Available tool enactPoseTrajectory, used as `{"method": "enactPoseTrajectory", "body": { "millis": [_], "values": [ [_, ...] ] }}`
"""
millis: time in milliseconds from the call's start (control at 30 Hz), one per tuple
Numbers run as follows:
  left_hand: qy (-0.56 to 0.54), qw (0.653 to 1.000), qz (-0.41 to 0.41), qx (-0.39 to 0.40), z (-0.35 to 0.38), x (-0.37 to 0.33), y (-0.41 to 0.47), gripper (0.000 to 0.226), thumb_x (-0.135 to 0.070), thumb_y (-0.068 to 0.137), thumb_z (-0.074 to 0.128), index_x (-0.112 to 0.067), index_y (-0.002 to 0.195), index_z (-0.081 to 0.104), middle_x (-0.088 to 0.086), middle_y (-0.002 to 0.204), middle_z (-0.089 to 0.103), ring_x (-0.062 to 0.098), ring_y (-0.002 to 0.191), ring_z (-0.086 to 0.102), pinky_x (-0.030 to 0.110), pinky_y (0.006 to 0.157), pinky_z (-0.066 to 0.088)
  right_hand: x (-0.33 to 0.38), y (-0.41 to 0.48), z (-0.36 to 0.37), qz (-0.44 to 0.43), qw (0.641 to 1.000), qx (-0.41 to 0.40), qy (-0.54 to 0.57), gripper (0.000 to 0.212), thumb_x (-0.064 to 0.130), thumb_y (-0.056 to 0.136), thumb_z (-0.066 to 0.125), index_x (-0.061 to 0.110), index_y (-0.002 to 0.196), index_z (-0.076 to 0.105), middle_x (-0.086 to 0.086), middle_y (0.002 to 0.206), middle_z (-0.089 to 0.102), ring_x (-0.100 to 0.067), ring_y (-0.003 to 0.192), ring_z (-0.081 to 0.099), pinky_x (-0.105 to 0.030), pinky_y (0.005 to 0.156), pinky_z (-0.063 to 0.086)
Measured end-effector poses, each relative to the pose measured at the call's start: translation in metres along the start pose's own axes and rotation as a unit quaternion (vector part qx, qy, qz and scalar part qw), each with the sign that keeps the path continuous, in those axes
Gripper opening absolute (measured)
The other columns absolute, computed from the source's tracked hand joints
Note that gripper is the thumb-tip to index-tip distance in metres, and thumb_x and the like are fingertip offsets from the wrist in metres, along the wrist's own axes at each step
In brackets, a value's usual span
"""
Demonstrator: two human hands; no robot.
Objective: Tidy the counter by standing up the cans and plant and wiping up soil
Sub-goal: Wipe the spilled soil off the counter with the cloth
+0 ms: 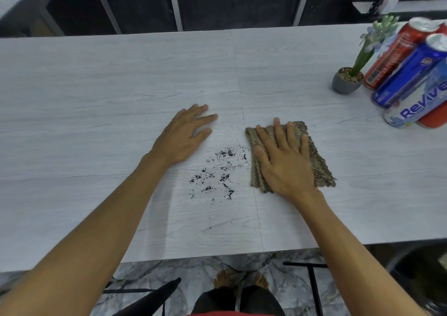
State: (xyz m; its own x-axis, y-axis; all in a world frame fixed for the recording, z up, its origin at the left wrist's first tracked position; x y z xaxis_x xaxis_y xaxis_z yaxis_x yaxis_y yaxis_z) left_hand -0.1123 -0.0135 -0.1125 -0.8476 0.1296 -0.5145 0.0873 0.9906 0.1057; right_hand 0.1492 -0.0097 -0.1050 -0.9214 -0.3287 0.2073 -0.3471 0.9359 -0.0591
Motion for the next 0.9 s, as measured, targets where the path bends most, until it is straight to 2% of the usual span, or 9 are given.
{"method": "enactPoseTrajectory", "body": {
  "millis": [167, 333, 533, 733, 900],
  "values": [
    [-0.006, 1.0, -0.002, 0.005, 0.0, -0.001, 0.001, 0.042, -0.041, 0.1, 0.042, -0.037, 0.142, 0.042, -0.01, 0.157, 0.025, 0.004, 0.146, 0.01, 0.026, 0.119, 0.002, 0.007, -0.015, 0.004, -0.096, 0.995, 0.004, -0.005, 0.055, 0.059, 0.097, 0.004, 0.045, 0.15, 0.0, 0.01, 0.16, -0.012, -0.016, 0.147, -0.016, -0.043, 0.118, -0.011],
    [0.0, 1.0, -0.008, 0.003, 0.0, 0.0, 0.001, 0.042, -0.042, 0.1, 0.041, -0.038, 0.142, 0.042, -0.011, 0.157, 0.025, 0.002, 0.146, 0.009, 0.025, 0.119, 0.002, -0.006, 0.002, -0.001, -0.028, 1.0, -0.004, 0.003, 0.058, 0.058, 0.095, 0.004, 0.042, 0.151, 0.004, 0.008, 0.161, -0.009, -0.017, 0.147, -0.013, -0.045, 0.119, -0.009],
    [-0.013, 1.0, -0.009, 0.001, -0.002, -0.001, 0.0, 0.041, -0.039, 0.1, 0.044, -0.038, 0.141, 0.043, -0.011, 0.156, 0.026, 0.003, 0.145, 0.01, 0.023, 0.118, 0.001, 0.016, -0.019, 0.007, -0.106, 0.994, 0.002, 0.004, 0.055, 0.057, 0.099, 0.009, 0.042, 0.151, 0.002, 0.009, 0.16, -0.011, -0.017, 0.147, -0.016, -0.042, 0.119, -0.01],
    [-0.011, 1.0, -0.009, -0.003, -0.001, -0.003, 0.0, 0.041, -0.039, 0.1, 0.044, -0.038, 0.14, 0.044, -0.011, 0.156, 0.027, 0.003, 0.146, 0.011, 0.026, 0.119, 0.003, 0.008, -0.011, 0.004, -0.036, 0.999, -0.007, 0.003, 0.059, 0.059, 0.096, 0.006, 0.04, 0.151, 0.004, 0.007, 0.16, -0.011, -0.018, 0.147, -0.015, -0.045, 0.119, -0.01],
    [-0.015, 1.0, -0.012, 0.0, -0.002, -0.003, 0.0, 0.041, -0.039, 0.1, 0.044, -0.038, 0.14, 0.044, -0.011, 0.156, 0.027, 0.003, 0.145, 0.011, 0.023, 0.118, 0.002, 0.025, -0.019, 0.008, -0.086, 0.996, -0.003, 0.012, 0.055, 0.056, 0.099, 0.009, 0.04, 0.152, 0.005, 0.008, 0.16, -0.011, -0.017, 0.147, -0.015, -0.042, 0.119, -0.01]
  ]
}}
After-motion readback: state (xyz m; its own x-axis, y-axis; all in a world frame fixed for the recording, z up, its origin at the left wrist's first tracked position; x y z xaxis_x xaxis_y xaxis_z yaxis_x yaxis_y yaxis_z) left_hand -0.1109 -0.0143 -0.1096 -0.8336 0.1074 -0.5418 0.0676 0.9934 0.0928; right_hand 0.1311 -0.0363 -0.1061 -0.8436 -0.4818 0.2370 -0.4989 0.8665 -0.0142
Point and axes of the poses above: each hand's wrist, its own y-axis towards the middle knuckle, its own z-axis out of the palm, x = y × z, the point moved 1 cm from there along y, towards the middle knuckle
